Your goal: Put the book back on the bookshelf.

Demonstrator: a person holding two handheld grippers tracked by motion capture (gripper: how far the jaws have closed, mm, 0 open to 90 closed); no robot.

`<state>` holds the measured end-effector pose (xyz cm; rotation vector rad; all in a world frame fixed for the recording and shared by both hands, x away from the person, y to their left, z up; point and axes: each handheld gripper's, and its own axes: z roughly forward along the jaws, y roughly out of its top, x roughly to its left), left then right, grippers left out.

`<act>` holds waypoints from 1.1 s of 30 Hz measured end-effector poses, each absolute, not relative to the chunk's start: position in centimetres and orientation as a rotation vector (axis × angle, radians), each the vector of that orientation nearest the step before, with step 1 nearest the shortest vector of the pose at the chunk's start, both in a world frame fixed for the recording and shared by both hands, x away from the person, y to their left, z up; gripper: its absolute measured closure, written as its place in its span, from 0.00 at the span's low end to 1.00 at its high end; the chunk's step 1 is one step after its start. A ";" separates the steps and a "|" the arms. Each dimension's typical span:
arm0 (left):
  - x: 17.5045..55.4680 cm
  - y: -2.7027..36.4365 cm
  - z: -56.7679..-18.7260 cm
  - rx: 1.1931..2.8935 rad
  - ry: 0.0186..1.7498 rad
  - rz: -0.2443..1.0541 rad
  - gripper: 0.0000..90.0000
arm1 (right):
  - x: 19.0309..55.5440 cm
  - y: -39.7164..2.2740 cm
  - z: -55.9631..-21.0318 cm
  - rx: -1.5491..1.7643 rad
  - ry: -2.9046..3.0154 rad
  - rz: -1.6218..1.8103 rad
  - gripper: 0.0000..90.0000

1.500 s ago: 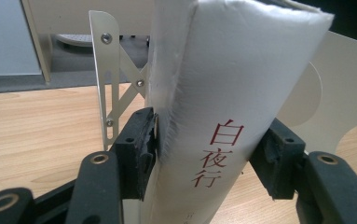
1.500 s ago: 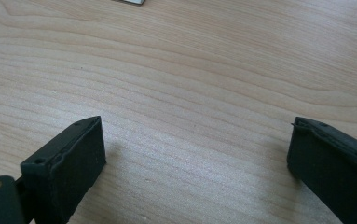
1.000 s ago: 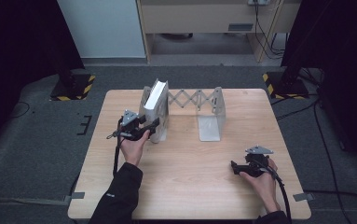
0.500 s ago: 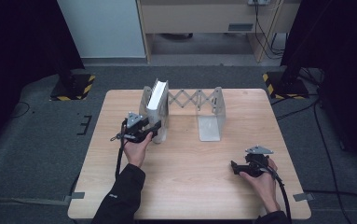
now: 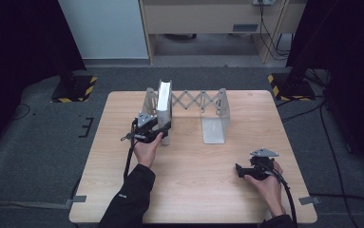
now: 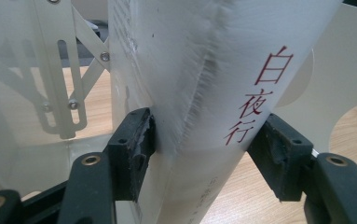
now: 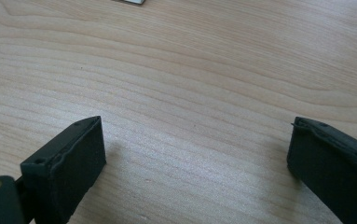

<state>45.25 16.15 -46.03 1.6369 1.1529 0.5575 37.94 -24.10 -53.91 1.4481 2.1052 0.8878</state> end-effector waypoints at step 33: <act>39.4 20.6 -47.0 1.817 1.126 0.474 0.26 | 37.9 -24.1 -53.9 1.447 2.105 0.888 0.05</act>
